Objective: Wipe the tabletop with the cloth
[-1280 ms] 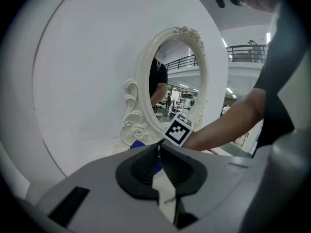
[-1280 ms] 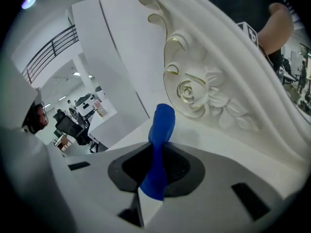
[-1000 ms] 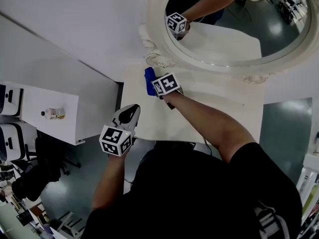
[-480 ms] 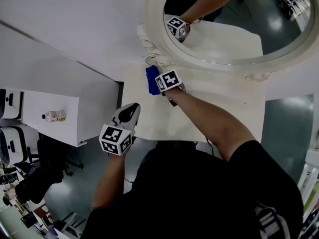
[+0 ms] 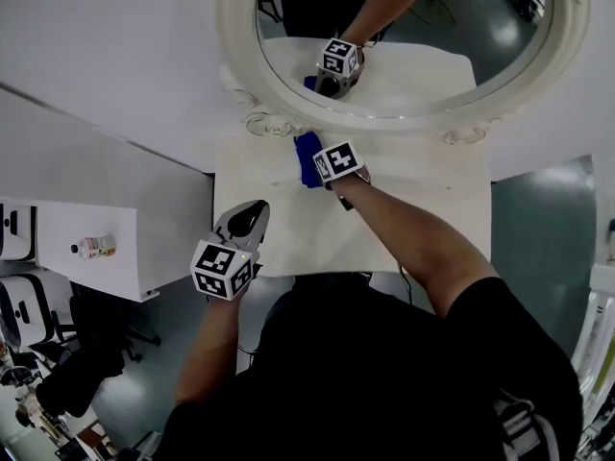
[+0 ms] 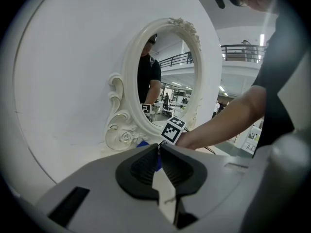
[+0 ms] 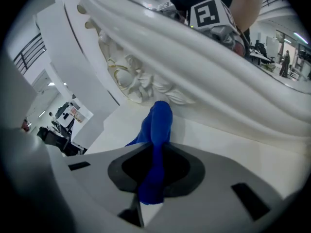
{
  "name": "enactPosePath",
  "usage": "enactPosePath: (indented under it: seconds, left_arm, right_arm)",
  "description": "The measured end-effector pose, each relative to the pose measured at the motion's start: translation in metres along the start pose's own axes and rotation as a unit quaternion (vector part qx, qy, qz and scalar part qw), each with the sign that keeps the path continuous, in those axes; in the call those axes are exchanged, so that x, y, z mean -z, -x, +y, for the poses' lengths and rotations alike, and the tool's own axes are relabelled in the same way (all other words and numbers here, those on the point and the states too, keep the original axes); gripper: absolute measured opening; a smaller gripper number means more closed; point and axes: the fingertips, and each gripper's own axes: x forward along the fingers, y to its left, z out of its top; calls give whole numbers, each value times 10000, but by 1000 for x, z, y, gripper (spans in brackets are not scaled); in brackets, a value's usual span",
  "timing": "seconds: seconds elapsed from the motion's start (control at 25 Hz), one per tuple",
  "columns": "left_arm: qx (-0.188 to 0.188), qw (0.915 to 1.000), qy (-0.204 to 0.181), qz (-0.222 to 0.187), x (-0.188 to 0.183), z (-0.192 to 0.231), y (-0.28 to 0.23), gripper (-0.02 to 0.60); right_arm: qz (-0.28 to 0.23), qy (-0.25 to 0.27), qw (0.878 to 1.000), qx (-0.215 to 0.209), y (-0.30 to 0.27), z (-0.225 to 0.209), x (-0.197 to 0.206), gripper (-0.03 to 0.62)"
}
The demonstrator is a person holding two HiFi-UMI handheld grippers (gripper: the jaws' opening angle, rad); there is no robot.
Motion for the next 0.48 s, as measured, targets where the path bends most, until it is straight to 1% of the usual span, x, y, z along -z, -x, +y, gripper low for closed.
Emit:
enactPosePath:
  seconds: [0.32, 0.48]
  left_arm:
    - [353, 9993, -150, 52, -10, -41, -39, 25]
    - [537, 9983, -227, 75, -18, -66, -63, 25]
  right_arm:
    - [-90, -484, 9974, 520, 53, -94, 40, 48]
    - [-134, -639, 9951, 743, 83, -137, 66, 48]
